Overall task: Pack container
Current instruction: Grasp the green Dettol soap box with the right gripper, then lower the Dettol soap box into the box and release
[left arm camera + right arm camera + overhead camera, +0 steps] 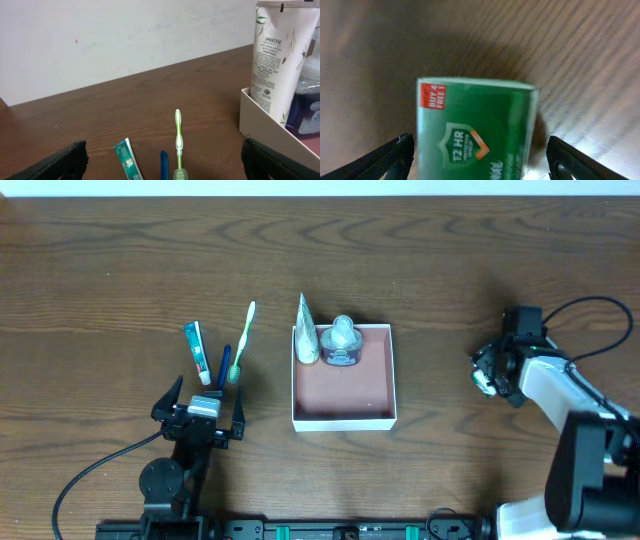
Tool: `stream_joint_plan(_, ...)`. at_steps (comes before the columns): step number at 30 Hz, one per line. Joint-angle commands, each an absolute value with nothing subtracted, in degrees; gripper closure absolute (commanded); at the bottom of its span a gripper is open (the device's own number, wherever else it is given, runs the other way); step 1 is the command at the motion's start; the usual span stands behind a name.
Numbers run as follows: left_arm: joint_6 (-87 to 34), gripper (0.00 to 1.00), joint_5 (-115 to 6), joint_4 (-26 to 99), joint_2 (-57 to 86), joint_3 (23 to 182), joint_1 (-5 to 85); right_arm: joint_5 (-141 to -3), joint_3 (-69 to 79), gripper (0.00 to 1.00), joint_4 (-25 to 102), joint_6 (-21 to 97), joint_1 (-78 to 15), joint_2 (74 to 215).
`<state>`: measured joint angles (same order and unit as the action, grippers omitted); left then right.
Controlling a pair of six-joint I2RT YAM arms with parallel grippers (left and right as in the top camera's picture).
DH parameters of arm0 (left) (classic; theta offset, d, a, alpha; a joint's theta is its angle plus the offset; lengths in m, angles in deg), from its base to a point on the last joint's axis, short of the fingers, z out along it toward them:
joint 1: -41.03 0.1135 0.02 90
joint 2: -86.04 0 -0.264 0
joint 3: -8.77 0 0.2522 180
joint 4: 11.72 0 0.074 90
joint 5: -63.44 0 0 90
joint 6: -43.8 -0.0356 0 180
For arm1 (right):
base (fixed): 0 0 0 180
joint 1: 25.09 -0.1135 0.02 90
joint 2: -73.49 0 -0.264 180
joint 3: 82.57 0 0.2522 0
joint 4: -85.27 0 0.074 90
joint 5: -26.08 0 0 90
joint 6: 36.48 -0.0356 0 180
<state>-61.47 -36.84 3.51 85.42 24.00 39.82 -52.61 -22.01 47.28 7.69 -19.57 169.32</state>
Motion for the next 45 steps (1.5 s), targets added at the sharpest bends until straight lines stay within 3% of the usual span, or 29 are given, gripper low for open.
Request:
stream_joint_plan(1,-61.82,0.02,-37.23,4.98,85.7,22.76,40.1,-54.6,-22.77,0.16,48.51,8.37,-19.0,171.9)
stream_joint_plan(6,-61.82,0.02,-37.23,4.98,85.7,22.76,40.1,-55.19,-22.77,0.19,48.99,8.41,-19.04,174.28)
stream_joint_plan(13,-61.8,0.02,-37.23,4.98,85.7,22.76,40.1,-58.82,-22.75,0.58,50.45,13.38,-19.04,174.43)
stream_joint_plan(17,-61.82,0.02,-37.23,4.98,85.7,22.76,40.1,-61.38,-22.71,0.68,51.08,14.47,-19.04,174.24)
stream_joint_plan(27,-61.82,0.02,-37.23,4.98,85.7,22.76,40.1,-71.17,-18.84,0.63,50.76,23.91,-19.15,166.3)
stream_joint_plan(37,-61.82,0.02,-37.23,4.98,85.7,22.76,40.1,-95.58,-15.21,0.63,52.27,30.03,-19.39,145.76)
stream_joint_plan(45,-61.82,0.02,-37.23,4.98,85.7,22.76,40.1,-96.96,-15.27,0.62,51.28,30.03,-27.24,140.64)
